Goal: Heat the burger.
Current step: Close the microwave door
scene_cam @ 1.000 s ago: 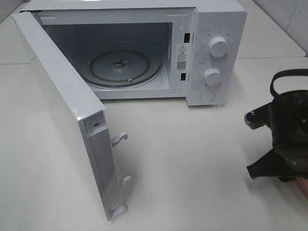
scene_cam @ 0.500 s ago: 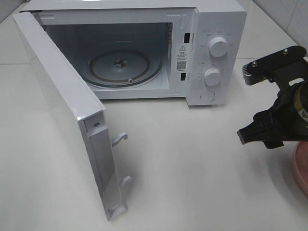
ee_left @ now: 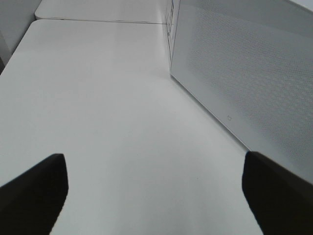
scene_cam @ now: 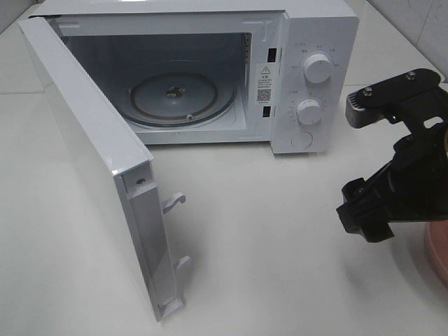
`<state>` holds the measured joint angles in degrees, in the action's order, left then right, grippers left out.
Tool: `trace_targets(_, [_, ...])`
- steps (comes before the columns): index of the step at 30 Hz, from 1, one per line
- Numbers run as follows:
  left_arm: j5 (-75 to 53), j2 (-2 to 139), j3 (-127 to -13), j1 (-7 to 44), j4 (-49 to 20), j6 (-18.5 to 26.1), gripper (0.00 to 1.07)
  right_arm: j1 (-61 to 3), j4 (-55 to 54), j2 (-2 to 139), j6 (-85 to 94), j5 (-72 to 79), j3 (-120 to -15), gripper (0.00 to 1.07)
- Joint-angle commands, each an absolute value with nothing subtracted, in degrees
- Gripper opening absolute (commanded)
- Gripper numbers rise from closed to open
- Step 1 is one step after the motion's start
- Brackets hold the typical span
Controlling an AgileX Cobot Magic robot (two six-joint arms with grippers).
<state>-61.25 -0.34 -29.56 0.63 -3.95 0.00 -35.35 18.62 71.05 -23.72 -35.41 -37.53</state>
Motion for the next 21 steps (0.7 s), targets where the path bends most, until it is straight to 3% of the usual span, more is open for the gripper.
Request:
trace_targets(1, [-61.25,-0.63,-29.56,0.52,-3.9,0.0,0.88,-35.41,15.41,70.59,-19.48,-36.1,-37.76,0.81])
trace_targets(16, [-61.25,-0.63,-29.56,0.52,-3.9,0.0,0.88,-35.35,9.91,63.43,-11.57,-42.06,-37.76,0.76])
trace_targets(21, [-61.25,-0.63,-29.56,0.52,-3.9,0.0,0.88,-31.68,9.57,56.44,-11.34,-44.58,-37.7,0.76])
